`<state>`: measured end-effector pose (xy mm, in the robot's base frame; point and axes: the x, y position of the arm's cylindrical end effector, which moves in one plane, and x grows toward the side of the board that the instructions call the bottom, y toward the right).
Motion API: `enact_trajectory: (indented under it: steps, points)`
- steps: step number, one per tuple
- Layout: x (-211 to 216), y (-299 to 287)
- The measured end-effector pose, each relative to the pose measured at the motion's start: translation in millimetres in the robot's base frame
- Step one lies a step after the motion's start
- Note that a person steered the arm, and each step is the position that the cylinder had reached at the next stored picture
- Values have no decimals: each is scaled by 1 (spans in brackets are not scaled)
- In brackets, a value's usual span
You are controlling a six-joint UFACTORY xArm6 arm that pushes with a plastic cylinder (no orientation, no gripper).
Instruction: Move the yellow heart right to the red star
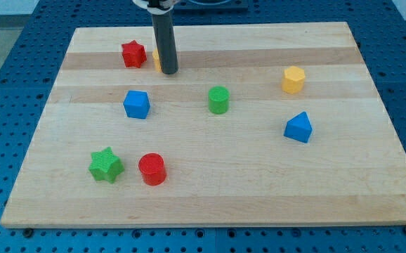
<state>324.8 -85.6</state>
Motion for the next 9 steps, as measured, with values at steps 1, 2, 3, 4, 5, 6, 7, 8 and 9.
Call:
enact_trajectory:
  steps: [1,2,3,4,5,6,7,8,9]
  points:
    - [-10,0]
    - [-20,-1]
    - [-21,-1]
    - [-24,-2]
    - [-24,1]
    - [-25,11]
    - [-28,16]
    - [-32,16]
    - [-16,35]
